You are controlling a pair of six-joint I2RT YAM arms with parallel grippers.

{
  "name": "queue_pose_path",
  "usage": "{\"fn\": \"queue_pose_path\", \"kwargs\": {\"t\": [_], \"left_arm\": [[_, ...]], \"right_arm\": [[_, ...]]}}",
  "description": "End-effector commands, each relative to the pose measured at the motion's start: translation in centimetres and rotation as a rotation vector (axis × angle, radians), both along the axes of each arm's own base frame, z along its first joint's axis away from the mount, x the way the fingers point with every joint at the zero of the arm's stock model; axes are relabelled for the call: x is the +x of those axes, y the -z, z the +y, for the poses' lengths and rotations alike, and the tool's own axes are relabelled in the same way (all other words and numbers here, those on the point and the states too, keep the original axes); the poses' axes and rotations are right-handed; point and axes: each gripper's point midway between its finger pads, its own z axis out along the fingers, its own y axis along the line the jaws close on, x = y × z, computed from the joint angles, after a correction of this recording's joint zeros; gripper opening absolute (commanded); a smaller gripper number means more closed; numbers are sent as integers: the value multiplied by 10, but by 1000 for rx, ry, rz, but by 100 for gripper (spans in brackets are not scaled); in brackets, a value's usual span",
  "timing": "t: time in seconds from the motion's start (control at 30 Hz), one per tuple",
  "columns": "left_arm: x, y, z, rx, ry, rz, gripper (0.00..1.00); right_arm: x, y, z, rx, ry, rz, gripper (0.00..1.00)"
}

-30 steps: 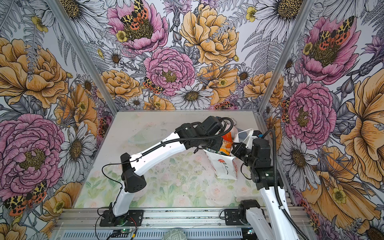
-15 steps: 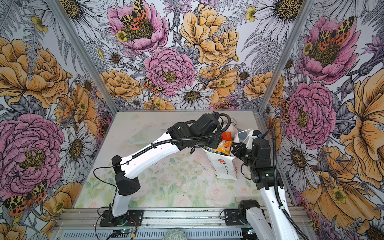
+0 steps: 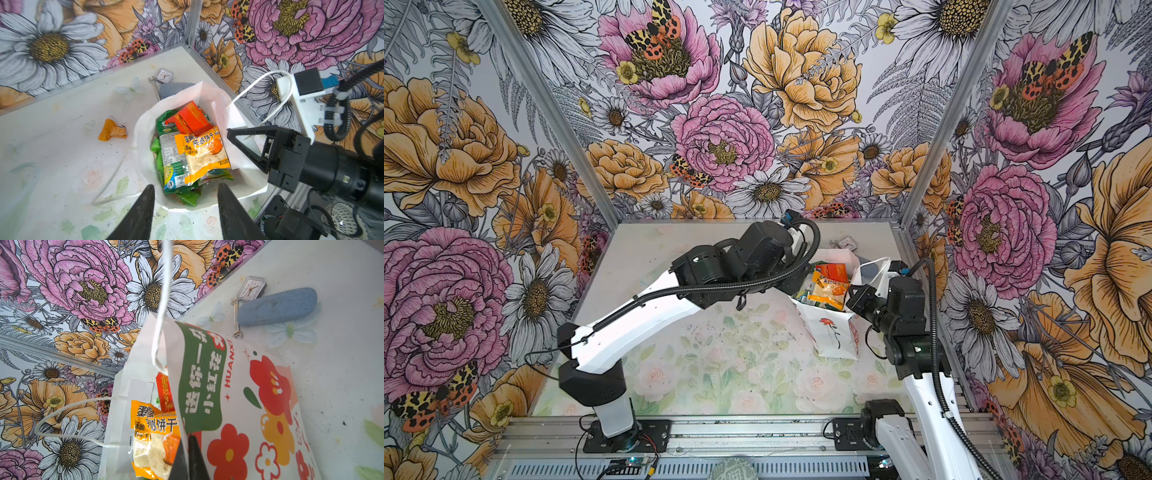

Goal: Place the snacks into the paper bag
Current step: 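Open the left gripper and withdraw it up from the paper bag, then move the left gripper down to the small yellow wafer packet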

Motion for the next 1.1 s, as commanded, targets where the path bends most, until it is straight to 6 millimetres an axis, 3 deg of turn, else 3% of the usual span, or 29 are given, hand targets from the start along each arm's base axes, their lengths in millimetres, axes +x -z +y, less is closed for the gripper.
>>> {"fn": "queue_pose_path", "kwargs": {"t": [0.0,0.07,0.17,0.27,0.33,0.5,0.8,0.9,1.07], "left_arm": [[12,-43,49,-74,-117,-128,57],[25,-43,82,-108,-200,-117,59],[50,-26,130,-166,-319,-57,61],[78,8,169,-212,-417,46,62],[94,33,182,-220,-460,106,64],[129,82,178,-201,-483,199,74],[178,147,153,-151,-516,327,77],[189,169,138,-158,-507,365,78],[211,226,108,-174,-473,465,80]], "right_arm": [[0,-13,7,9,-37,-43,0],[0,-13,7,12,-36,-42,0],[-1,-14,7,12,-35,-46,0],[-1,-14,7,15,-34,-45,0],[-1,-14,7,16,-34,-45,0],[-3,-14,7,18,-32,-47,0],[-3,-10,6,12,-29,-41,0],[-3,-6,7,13,-33,-30,0],[-3,-3,7,6,-37,-25,0]]}}
